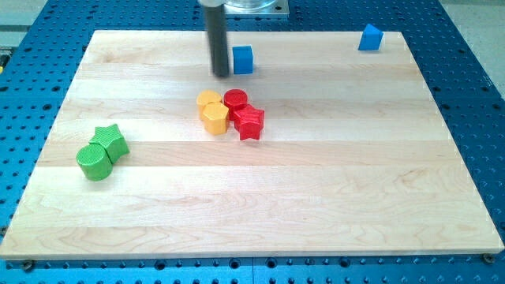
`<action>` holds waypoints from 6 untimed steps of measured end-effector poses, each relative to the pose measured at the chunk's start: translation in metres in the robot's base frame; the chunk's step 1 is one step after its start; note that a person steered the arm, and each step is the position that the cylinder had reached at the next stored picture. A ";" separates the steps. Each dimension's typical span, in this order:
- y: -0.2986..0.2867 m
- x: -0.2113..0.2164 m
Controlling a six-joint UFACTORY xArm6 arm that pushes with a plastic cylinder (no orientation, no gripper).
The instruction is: Move the cube closely to the triangle
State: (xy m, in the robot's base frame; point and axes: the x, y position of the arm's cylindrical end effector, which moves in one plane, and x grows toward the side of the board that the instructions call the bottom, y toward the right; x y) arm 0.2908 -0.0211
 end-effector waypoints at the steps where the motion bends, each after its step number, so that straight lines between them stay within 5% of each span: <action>1: 0.143 -0.003; 2: 0.076 0.022; 3: 0.019 0.002; 4: 0.034 -0.034; 5: 0.128 -0.042; 6: 0.160 -0.030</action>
